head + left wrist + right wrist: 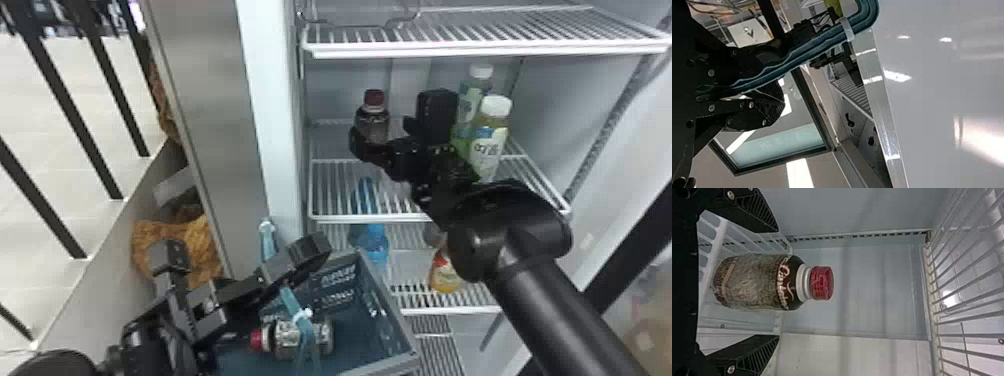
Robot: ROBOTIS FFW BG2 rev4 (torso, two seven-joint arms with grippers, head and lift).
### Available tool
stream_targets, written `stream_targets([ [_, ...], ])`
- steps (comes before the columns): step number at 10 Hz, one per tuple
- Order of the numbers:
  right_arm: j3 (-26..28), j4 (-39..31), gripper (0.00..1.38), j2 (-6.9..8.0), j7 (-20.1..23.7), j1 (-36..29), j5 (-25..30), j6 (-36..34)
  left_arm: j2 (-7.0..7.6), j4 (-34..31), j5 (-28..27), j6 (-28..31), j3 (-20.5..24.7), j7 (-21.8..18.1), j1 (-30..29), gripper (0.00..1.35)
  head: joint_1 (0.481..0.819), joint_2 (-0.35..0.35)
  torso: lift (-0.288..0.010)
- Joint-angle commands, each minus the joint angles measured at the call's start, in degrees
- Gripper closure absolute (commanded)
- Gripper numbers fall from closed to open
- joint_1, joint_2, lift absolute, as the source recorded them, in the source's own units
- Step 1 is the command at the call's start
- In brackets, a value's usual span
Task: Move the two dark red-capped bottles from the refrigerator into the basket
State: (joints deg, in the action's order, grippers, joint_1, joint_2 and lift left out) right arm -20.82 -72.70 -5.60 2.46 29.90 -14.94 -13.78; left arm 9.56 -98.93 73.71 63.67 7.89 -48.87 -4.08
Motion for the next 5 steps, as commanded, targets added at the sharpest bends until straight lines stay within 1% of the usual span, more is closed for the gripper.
stream_targets([
  [1,-0.4,2.5,0.10,0.33,-0.5,1.5,0.0,-0.1,0.02,0.0,0.1,0.0,0.0,0.0,0.0,1.20,0.616,0.004,-0.034],
  [2,-1.6,4.7,0.12,0.51,-0.5,2.9,0.1,-0.3,0.02,0.0,0.1,0.0,0.0,0.0,0.1,1.20,0.615,0.004,-0.034],
  [3,-1.8,5.5,0.14,0.59,-0.5,3.3,0.3,-0.8,-0.07,0.0,0.1,-0.1,-0.1,0.0,0.3,1.20,0.617,0.004,-0.034],
  [4,-1.7,6.8,0.20,0.68,-0.6,4.0,0.3,-0.8,-0.07,0.0,0.2,0.0,-0.1,0.0,0.3,1.20,0.618,0.007,-0.034],
  [5,-2.0,8.2,0.42,0.68,-0.5,4.8,0.3,-0.8,-0.07,0.0,0.2,-0.1,-0.1,0.0,0.3,1.20,0.620,0.006,-0.034],
])
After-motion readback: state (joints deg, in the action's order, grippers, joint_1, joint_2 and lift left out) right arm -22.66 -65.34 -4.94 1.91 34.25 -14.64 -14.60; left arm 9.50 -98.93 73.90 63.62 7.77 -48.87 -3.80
